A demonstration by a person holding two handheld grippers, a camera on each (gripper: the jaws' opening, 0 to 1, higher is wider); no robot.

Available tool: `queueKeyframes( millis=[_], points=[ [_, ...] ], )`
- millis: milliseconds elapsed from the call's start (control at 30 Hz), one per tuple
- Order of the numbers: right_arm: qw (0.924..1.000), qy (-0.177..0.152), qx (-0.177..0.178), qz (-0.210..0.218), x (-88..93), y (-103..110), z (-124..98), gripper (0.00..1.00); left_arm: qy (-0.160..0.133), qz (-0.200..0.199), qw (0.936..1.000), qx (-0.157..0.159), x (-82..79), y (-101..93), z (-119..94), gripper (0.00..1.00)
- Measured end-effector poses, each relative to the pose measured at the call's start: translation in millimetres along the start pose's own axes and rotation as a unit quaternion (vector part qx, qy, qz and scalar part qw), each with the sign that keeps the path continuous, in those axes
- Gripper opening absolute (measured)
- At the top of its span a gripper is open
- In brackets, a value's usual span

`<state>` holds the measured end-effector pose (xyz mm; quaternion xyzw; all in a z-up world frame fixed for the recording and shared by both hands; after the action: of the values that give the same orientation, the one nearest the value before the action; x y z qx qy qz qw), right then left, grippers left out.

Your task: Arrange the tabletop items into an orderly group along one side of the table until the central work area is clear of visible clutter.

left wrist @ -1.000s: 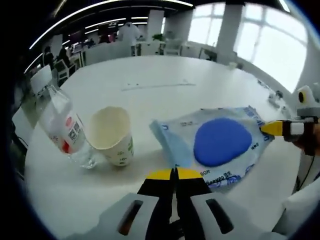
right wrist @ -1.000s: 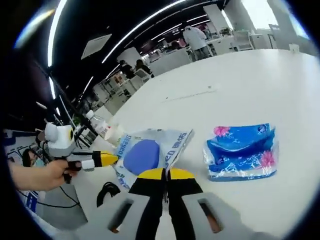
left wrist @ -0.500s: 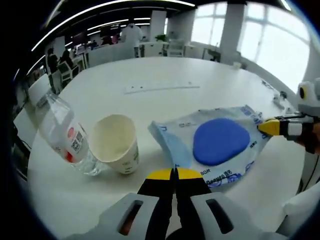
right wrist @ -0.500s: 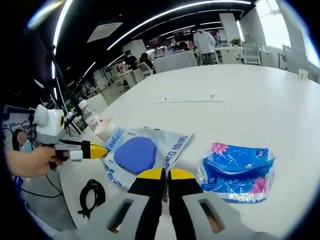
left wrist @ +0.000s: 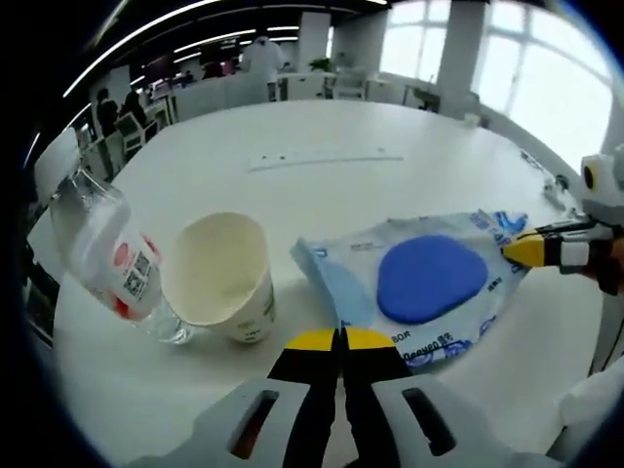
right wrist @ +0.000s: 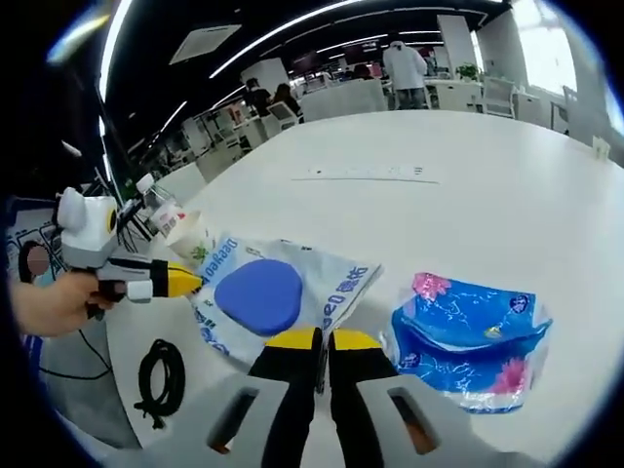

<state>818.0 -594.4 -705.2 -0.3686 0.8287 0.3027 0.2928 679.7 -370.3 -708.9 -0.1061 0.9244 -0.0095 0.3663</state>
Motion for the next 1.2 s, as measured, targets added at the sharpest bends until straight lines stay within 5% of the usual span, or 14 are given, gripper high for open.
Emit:
queueKeyframes(
  millis=[367,700,1000,1200],
  points=[
    [0.9997,0.015,-0.005,-0.016,-0.6,0,10,0.01,0.012,0.008,0.9999,-0.008,1.3,4.0,11,0.00],
    [0.9977,0.062,-0.010,-0.023,11.3,0,21,0.00,0.019,0.044,0.9987,-0.015,5.4,2.8,14,0.00],
    [0.9892,0.098,0.004,-0.109,14.6,4,28,0.00,0.025,0.079,0.9962,-0.027,8.0,1.5,20,0.00],
    [0.9886,0.098,0.004,-0.114,15.7,6,30,0.00,0.021,0.091,0.9951,-0.034,10.3,0.5,19,0.00]
  ],
)
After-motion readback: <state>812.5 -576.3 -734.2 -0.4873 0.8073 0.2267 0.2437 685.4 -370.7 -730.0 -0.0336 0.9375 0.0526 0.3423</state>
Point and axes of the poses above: the point that each gripper's makers call its tool centre point, and the gripper's own axes: z roughly forward along the fingers, y roughly to its left, x roughly out of its underside, the point moved 10 cm from there along -z, roughly backward along the fingers
